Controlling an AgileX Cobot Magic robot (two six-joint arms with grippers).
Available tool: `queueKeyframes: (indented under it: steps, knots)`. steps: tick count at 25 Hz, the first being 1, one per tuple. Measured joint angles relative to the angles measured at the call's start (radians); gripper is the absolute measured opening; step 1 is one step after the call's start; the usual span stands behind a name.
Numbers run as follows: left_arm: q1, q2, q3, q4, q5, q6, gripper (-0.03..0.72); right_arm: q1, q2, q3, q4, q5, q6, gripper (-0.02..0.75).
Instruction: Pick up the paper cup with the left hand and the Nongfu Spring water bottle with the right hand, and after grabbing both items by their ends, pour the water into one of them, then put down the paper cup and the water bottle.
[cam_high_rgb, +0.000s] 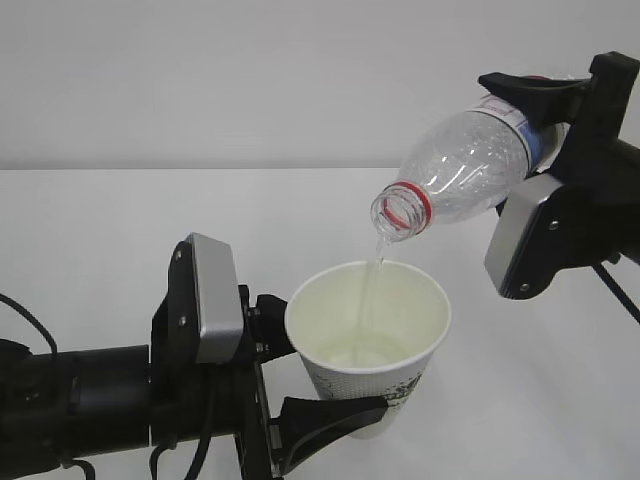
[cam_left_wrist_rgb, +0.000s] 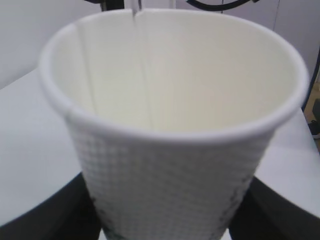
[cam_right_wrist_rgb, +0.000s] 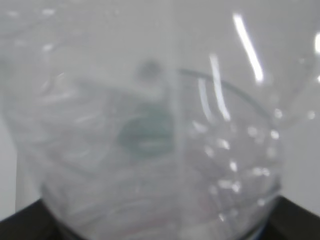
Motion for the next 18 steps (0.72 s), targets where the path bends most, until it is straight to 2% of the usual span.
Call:
queueKeyframes:
  steps: [18]
  knots:
    - [0.000, 0.000, 0.000, 0.000, 0.002, 0.000, 0.492, 0.000, 0.000, 0.000, 0.012, -0.007, -0.030, 0.497]
